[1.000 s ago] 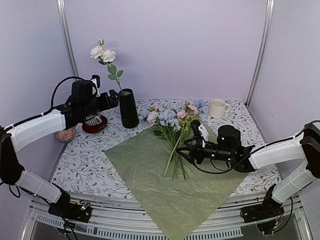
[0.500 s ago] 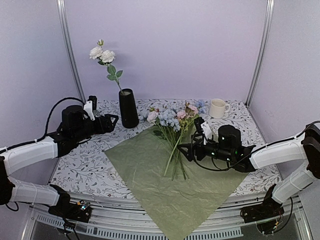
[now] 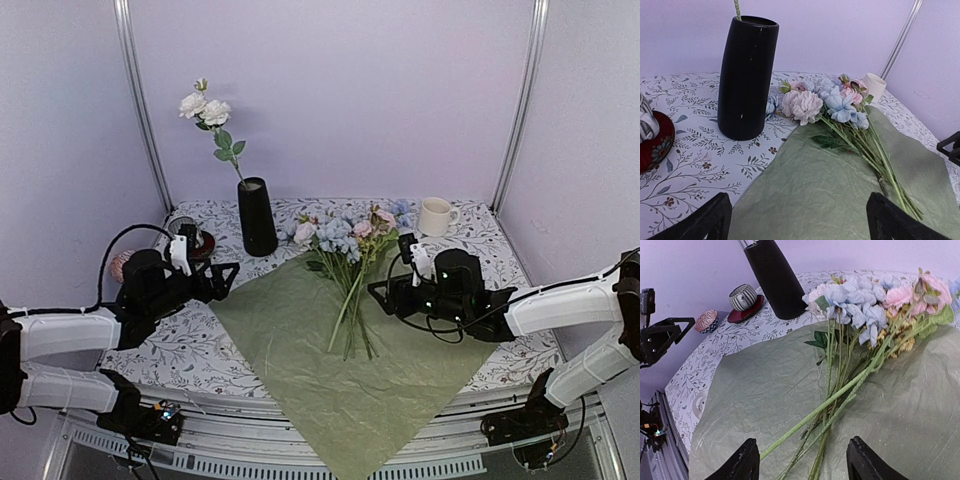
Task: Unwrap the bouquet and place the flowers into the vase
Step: Pick up the fake flower from the flattened wrapping paper.
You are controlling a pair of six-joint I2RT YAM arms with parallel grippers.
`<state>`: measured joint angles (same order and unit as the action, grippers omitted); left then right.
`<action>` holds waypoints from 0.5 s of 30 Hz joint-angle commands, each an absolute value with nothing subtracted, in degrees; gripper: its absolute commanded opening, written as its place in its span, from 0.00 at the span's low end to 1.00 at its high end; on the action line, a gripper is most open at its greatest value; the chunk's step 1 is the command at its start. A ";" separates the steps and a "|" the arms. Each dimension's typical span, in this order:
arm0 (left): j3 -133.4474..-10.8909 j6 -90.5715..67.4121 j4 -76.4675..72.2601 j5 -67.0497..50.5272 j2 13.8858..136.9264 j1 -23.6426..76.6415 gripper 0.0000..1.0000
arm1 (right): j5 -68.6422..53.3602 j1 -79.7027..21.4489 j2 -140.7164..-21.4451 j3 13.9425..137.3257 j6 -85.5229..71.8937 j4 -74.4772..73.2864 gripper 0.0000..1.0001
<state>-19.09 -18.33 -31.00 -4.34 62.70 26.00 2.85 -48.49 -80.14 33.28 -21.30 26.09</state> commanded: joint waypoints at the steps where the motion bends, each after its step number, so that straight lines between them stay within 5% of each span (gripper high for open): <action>1: -17.41 -18.36 -38.93 -5.59 60.55 26.53 0.96 | 4.46 -48.74 -80.93 36.61 -31.31 16.52 0.51; 15: -16.57 -17.54 -37.28 -8.17 56.15 26.78 0.96 | 7.19 -48.56 -99.04 58.75 -39.52 -6.29 0.46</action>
